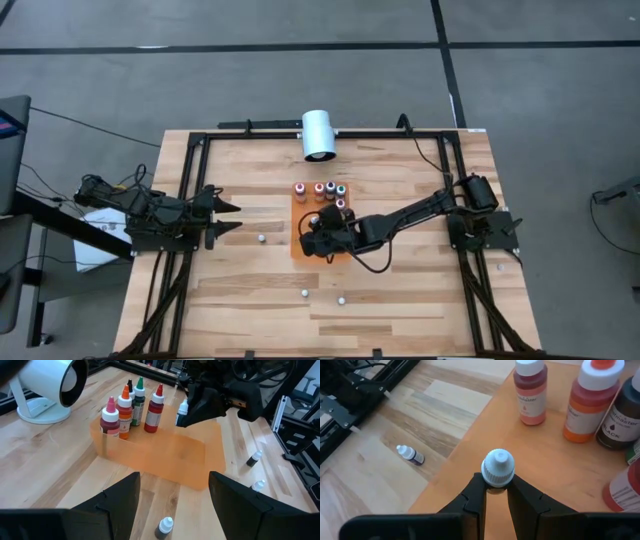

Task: Pick & Place food coloring
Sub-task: Put the small light green food coloring bottle into the bin

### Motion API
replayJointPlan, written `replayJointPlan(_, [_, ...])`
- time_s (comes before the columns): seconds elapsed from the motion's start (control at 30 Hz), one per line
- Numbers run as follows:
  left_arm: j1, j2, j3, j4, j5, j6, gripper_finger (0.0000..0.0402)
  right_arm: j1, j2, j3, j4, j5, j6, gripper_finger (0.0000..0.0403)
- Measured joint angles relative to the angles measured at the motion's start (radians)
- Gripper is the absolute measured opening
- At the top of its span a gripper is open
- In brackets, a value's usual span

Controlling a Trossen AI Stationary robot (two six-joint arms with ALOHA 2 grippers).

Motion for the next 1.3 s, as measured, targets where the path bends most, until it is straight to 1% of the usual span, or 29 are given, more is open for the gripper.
replayJointPlan(0.23, [0.0, 0.0, 0.0, -0.008, -0.006, 0.0, 0.0229, 0.007, 0.002, 0.0, 0.01, 0.001, -0.001, 0.0059])
replayJointPlan(0.3, [0.0, 0.0, 0.0, -0.008, -0.019, 0.0, 0.0229, 0.011, 0.033, 0.002, 0.061, 0.003, -0.001, 0.0058])
replayJointPlan(0.37, [0.0, 0.0, 0.0, -0.009, -0.029, 0.0, 0.0229, 0.015, 0.064, -0.003, 0.077, -0.01, 0.0, 0.0058])
replayJointPlan(0.43, [0.0, 0.0, 0.0, -0.008, -0.032, 0.0, 0.0229, 0.02, 0.104, 0.025, 0.115, -0.028, 0.012, 0.0058])
replayJointPlan(0.67, [0.0, 0.0, 0.0, -0.011, -0.028, -0.004, 0.0229, 0.024, 0.163, 0.114, 0.002, -0.021, 0.014, 0.0058])
replayJointPlan(0.9, [0.0, 0.0, 0.0, -0.009, -0.027, -0.005, 0.0229, 0.01, 0.164, 0.117, 0.0, -0.032, -0.004, 0.0058])
replayJointPlan(1.03, [0.0, 0.0, 0.0, -0.009, -0.027, -0.003, 0.0229, 0.002, 0.164, 0.117, -0.001, -0.084, -0.004, 0.0058])
replayJointPlan(1.2, [0.0, 0.0, 0.0, -0.009, -0.027, -0.001, 0.0229, 0.002, 0.164, 0.117, 0.001, -0.076, -0.019, 0.0058])
replayJointPlan(1.3, [0.0, 0.0, 0.0, -0.009, -0.027, -0.001, 0.0229, -0.005, 0.164, 0.117, 0.008, -0.1, -0.029, 0.0058])
